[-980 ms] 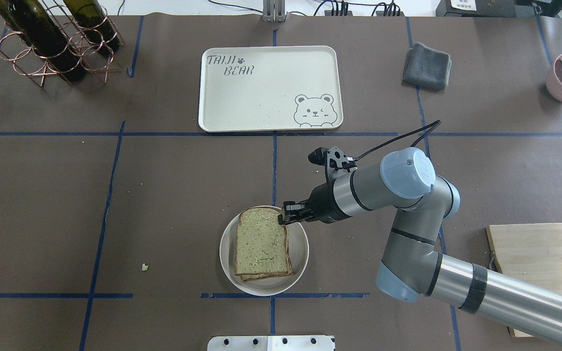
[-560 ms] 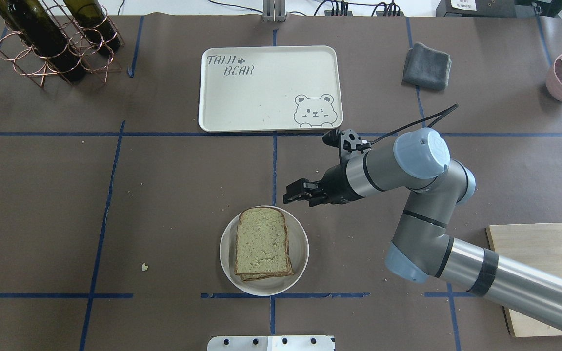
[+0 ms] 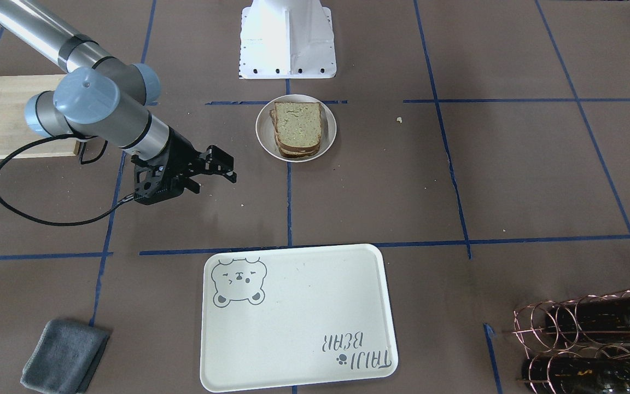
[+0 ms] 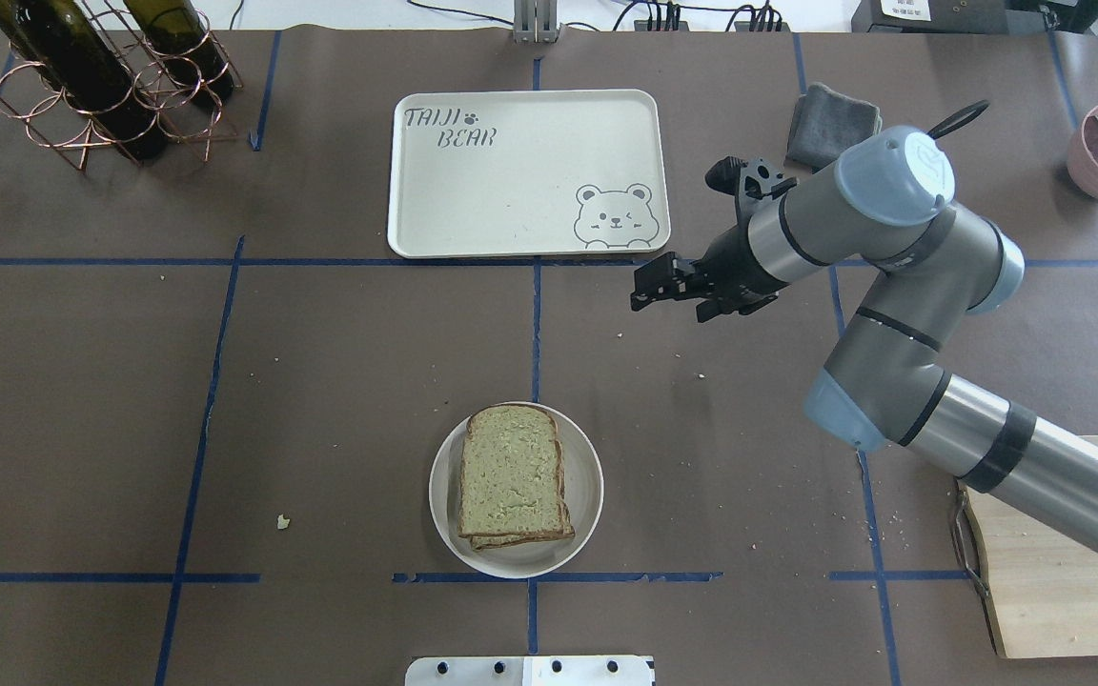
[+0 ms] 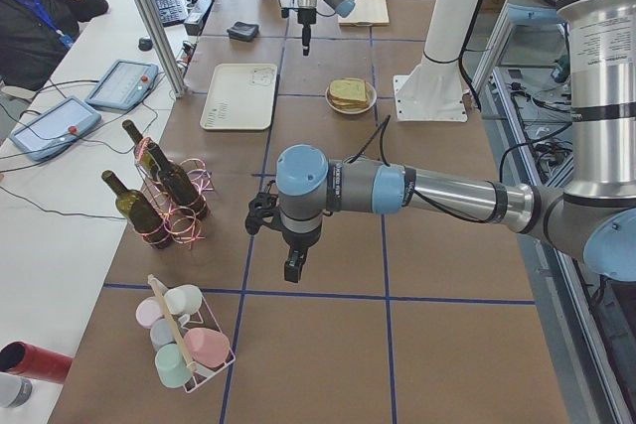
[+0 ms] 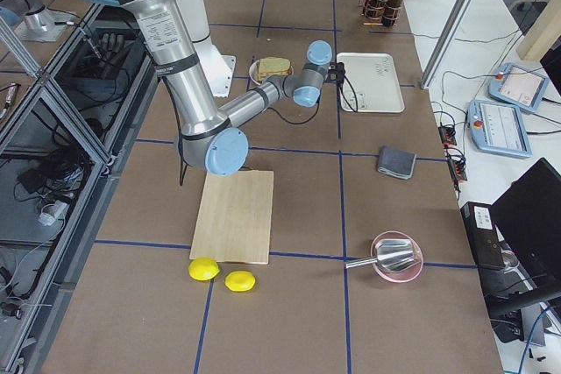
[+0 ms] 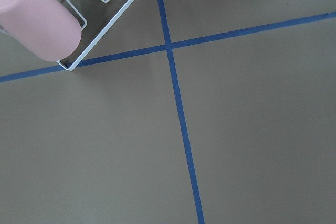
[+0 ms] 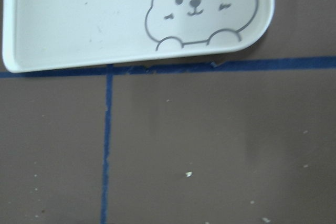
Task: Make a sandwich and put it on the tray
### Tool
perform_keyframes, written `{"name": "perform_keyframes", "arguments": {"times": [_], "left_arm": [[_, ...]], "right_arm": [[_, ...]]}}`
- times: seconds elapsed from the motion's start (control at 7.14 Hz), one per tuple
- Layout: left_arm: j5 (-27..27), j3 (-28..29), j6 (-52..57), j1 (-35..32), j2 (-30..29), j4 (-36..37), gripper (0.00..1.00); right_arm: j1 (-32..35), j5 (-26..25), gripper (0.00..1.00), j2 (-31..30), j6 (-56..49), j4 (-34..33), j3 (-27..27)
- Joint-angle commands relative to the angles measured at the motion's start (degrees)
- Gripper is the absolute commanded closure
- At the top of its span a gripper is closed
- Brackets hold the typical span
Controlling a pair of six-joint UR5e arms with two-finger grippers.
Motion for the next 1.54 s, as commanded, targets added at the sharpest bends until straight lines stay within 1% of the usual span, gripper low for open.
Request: {"name": "perform_keyframes", "arguments": {"times": [0.0,0.14,0.28,0.42,0.56,0.7,0.84,0.98,1.12,1.26,1.4], "left_arm": [[-0.4,-0.1,3.0,0.1,-0.8,-3.3,0.00],[-0.5,2.2,2.6,0.1,-4.8,-11.7,0.00],[-0.5,3.3,2.5,0.2,-5.6,-18.1,0.00],[-0.7,3.7,2.2,0.4,-5.7,-21.4,0.00],[-6.3,4.5,0.2,2.6,-6.0,-21.7,0.00],[-9.1,4.3,-4.1,3.3,-6.0,-23.3,0.00],[-9.3,3.7,-6.9,5.1,-6.0,-26.1,0.00],[-9.3,3.5,-7.2,9.0,-6.0,-30.5,0.00],[-9.3,2.9,-13.4,12.9,-5.8,-34.3,0.00],[-9.0,2.3,-21.8,18.2,-6.0,-37.9,0.00],[-6.6,1.6,-35.8,25.3,-6.4,-44.8,0.00]], "right_arm": [[7.6,3.2,0.00,-4.2,-17.2,-7.8,0.6],[12.2,5.7,0.00,-8.3,-26.0,-8.0,0.6],[17.1,8.4,0.00,-12.2,-34.0,-8.0,0.6],[21.5,9.6,0.00,-16.5,-41.5,-8.1,0.6],[24.5,9.6,0.00,-20.3,-48.3,-8.4,0.5],[27.9,9.6,0.00,-22.5,-55.1,-11.6,0.6],[31.5,9.2,0.00,-23.9,-62.3,-16.4,0.6],[36.0,8.8,0.00,-24.7,-67.3,-21.7,0.7],[39.9,8.8,0.00,-26.1,-68.3,-25.7,1.7],[41.0,8.8,0.00,-27.0,-68.8,-27.8,3.3],[40.3,7.9,0.00,-29.5,-68.7,-28.4,6.4]]}}
